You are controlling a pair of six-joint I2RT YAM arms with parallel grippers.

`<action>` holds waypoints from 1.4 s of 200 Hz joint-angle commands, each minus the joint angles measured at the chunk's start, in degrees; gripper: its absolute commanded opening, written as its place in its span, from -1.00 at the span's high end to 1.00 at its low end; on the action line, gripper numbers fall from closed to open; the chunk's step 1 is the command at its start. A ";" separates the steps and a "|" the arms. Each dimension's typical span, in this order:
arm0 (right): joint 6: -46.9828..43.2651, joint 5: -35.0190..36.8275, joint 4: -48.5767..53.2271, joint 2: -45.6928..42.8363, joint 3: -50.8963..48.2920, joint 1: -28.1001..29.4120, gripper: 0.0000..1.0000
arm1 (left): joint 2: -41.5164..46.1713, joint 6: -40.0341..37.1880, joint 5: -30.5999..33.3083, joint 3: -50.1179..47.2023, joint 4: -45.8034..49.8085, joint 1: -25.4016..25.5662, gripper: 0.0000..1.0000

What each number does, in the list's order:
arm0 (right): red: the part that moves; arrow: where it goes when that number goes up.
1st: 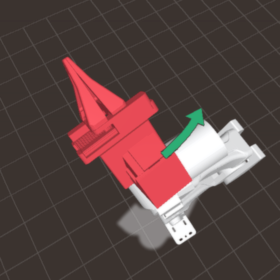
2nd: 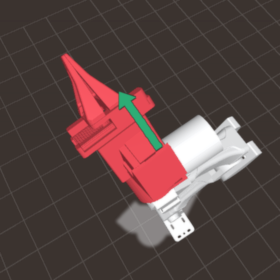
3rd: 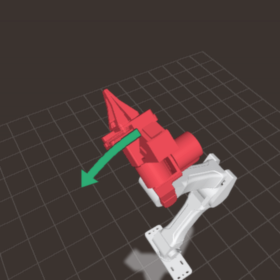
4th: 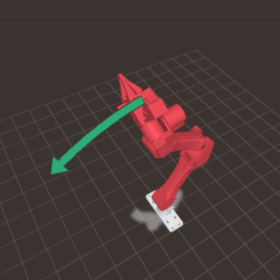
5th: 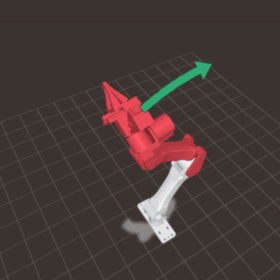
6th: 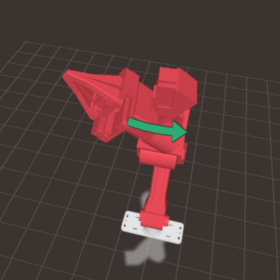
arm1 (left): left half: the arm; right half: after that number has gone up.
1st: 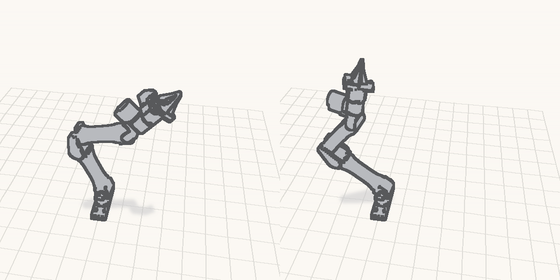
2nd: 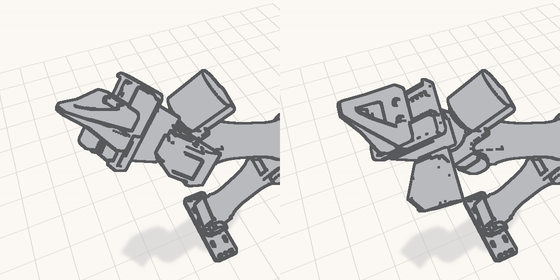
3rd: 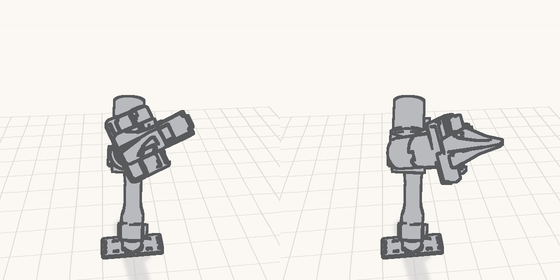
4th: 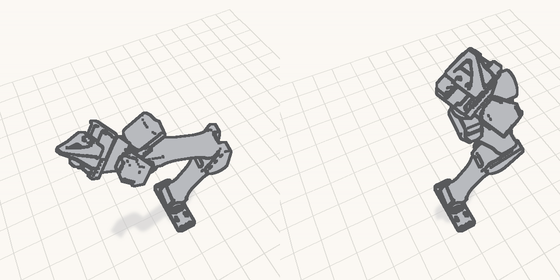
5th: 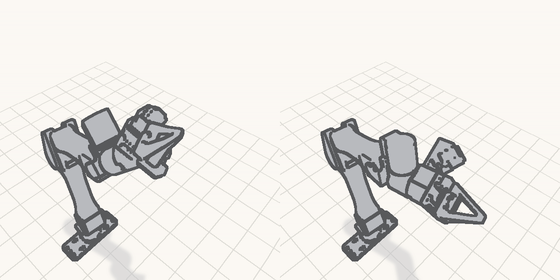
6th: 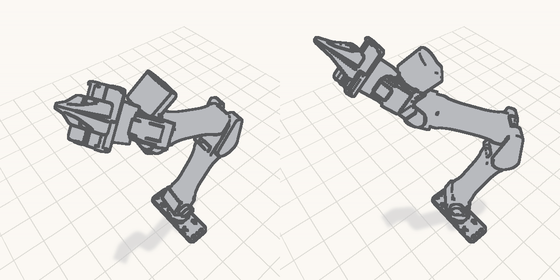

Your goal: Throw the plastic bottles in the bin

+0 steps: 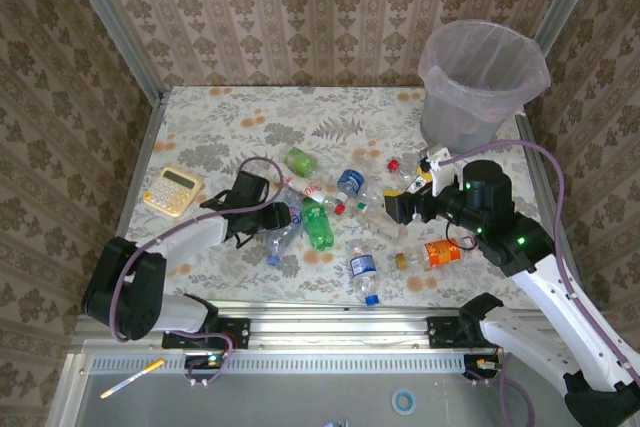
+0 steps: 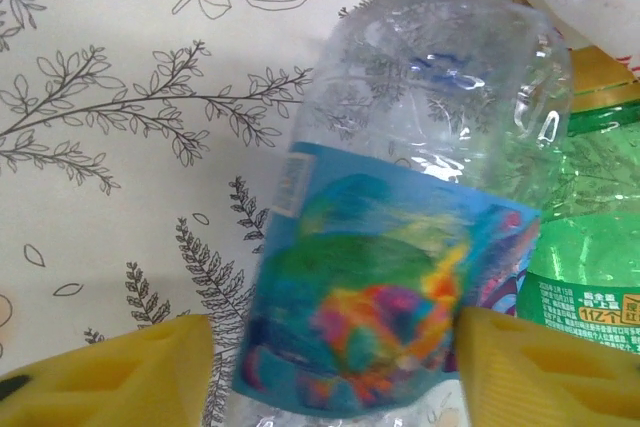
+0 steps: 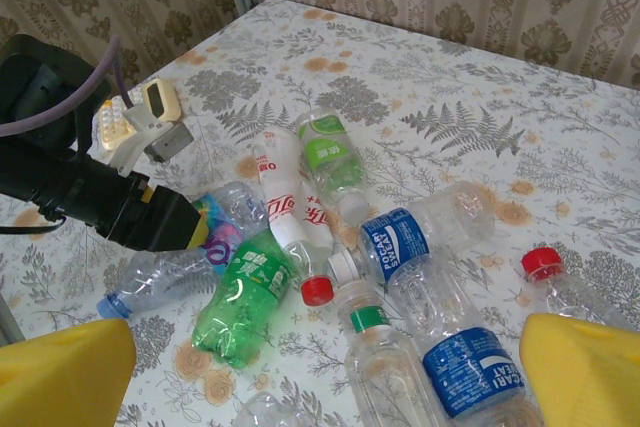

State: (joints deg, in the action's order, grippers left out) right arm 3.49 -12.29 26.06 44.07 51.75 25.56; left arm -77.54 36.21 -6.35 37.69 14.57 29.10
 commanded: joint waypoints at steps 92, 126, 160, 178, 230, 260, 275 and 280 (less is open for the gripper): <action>2.45 -1.46 -0.24 -0.31 -2.05 0.45 -1.00 | 9.95 -4.14 3.00 -3.44 3.62 0.96 0.35; 3.25 -2.20 -0.80 -0.03 -1.91 0.51 -1.00 | 15.73 -5.89 2.78 -5.19 2.95 0.83 0.43; 3.98 -3.41 -1.62 0.48 -2.09 0.53 -1.00 | 23.47 -8.72 0.24 -7.14 0.39 0.60 0.44; 4.55 -4.20 -2.19 0.85 -2.20 0.54 -1.00 | 27.17 -9.90 -1.52 -7.64 -0.78 0.60 0.45; 6.37 -9.83 -4.59 1.63 -2.84 0.71 -1.00 | 36.00 -11.69 -8.76 -8.34 -6.16 0.69 0.46; 7.56 -13.86 -6.75 1.97 -3.46 0.74 -1.00 | 36.86 -11.43 -13.50 -7.57 -10.57 1.34 0.47; 8.23 -15.22 -7.77 2.01 -3.76 0.79 -1.00 | 36.33 -11.40 -15.27 -6.79 -12.64 2.21 0.48; 8.37 -15.50 -8.08 2.02 -3.89 0.81 -1.00 | 35.95 -11.34 -15.84 -6.46 -13.40 2.54 0.48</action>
State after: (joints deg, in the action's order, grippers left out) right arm 9.69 -23.22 21.41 46.09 48.80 25.78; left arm -41.21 25.85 -16.62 30.02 7.05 30.39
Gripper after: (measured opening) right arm 0.999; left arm 0.265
